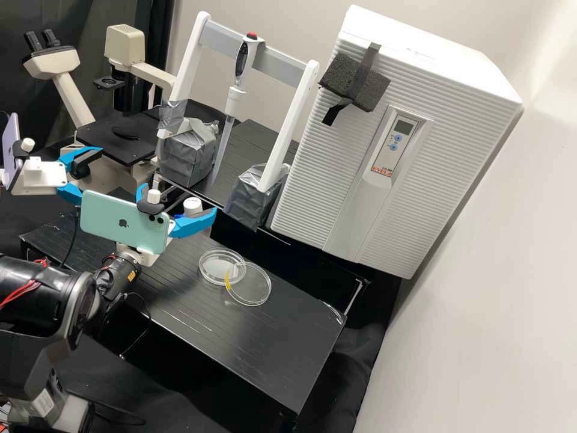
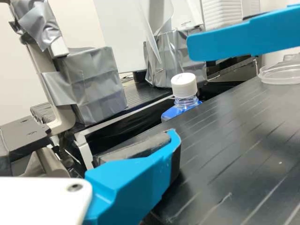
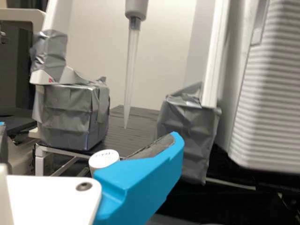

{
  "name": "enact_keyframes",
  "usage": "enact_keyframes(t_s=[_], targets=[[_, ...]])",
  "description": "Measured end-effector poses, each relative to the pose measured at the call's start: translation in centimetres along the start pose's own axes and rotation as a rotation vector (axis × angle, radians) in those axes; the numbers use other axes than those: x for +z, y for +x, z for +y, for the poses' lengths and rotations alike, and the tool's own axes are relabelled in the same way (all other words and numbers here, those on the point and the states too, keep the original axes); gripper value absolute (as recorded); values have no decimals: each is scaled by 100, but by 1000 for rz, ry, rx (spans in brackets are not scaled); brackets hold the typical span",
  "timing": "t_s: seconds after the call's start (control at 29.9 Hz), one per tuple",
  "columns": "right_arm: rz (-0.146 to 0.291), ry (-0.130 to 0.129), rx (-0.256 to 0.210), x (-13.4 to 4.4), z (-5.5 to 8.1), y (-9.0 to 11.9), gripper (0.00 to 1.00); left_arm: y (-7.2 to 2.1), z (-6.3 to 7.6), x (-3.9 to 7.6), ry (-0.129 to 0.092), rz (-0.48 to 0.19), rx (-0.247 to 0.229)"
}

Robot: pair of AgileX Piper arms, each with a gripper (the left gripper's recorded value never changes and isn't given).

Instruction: Close the bottle

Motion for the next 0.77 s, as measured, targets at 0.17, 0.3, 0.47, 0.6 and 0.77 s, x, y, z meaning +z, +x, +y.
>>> enact_keyframes(t_s=[0.17,0.3,0.47,0.6,0.77], targets=[[-7,-4,-13,22,-21,-33,100,3,-2,12,0,2,1],[-12,-6,-19,34,-34,-40,100,-8,-9,32,2,21,13],[-12,-6,-19,34,-34,-40,100,-28,-4,51,54,67,47],[-12,-6,-19,34,-34,-40,100,-41,-14,51,99,105,50],[-12,-6,-19,34,-34,-40,100,-66,-4,54,69,99,54]])
